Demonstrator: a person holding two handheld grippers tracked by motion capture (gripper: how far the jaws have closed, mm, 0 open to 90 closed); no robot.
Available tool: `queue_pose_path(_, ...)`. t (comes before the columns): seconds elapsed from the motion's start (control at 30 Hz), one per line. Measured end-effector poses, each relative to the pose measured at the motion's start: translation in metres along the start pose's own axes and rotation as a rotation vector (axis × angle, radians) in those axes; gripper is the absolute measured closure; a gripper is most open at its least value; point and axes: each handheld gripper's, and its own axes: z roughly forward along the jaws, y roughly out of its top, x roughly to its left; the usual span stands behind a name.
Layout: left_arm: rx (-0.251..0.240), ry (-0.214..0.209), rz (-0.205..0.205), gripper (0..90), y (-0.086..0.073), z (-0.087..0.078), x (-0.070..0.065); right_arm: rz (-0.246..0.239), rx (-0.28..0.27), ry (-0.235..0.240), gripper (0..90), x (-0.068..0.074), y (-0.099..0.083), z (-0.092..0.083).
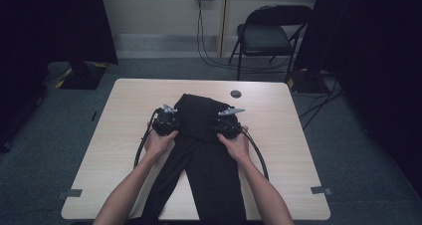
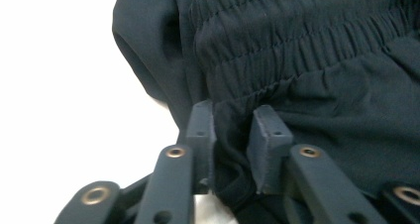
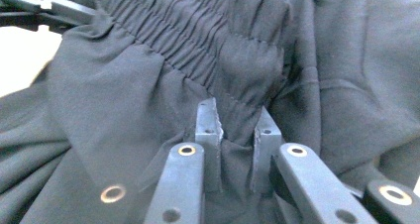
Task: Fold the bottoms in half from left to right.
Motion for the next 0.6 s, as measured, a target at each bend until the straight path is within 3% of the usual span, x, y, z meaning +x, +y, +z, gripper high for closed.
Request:
queue_pose_path(0.03, -0.001, -0.008, -0.027, 63.0, 0.002, 0.001, 0.002, -0.007, 0.003, -0.032, 79.1, -0.003, 0.003, 0.003)
queue_pose_path(0.1, -0.014, -0.013, -0.035, 53.2, 0.004, -0.004, 0.003, -0.024, 0.020, -0.077, 78.7, -0.007, 0.010, 0.007)
queue_pose_path(0.2, -0.062, -0.052, -0.032, 49.0, 0.001, -0.023, 0.001, -0.029, 0.025, -0.073, 74.4, -0.013, 0.014, 0.007)
queue_pose_path(0.27, -0.083, -0.082, -0.025, 46.7, -0.004, -0.037, -0.004, -0.027, 0.017, -0.078, 61.5, -0.013, 0.017, 0.001)
queue_pose_path(0.37, -0.092, -0.090, -0.007, 46.3, -0.015, -0.059, -0.012, -0.012, -0.034, -0.047, 44.9, -0.012, 0.020, -0.020)
queue_pose_path(0.43, -0.098, -0.110, 0.029, 50.3, -0.020, -0.073, -0.021, 0.018, -0.083, -0.063, 40.4, -0.012, 0.018, -0.041)
queue_pose_path(0.5, -0.104, -0.167, 0.069, 55.0, -0.024, -0.089, -0.035, 0.007, -0.109, -0.074, 41.2, -0.009, 0.011, -0.064)
queue_pose_path(0.53, -0.099, -0.208, 0.107, 59.2, -0.027, -0.097, -0.044, -0.001, -0.125, -0.071, 46.1, -0.008, 0.005, -0.075)
queue_pose_path(0.6, -0.087, -0.253, 0.182, 64.6, -0.035, -0.108, -0.061, -0.029, -0.121, -0.040, 55.3, -0.002, -0.009, -0.092)
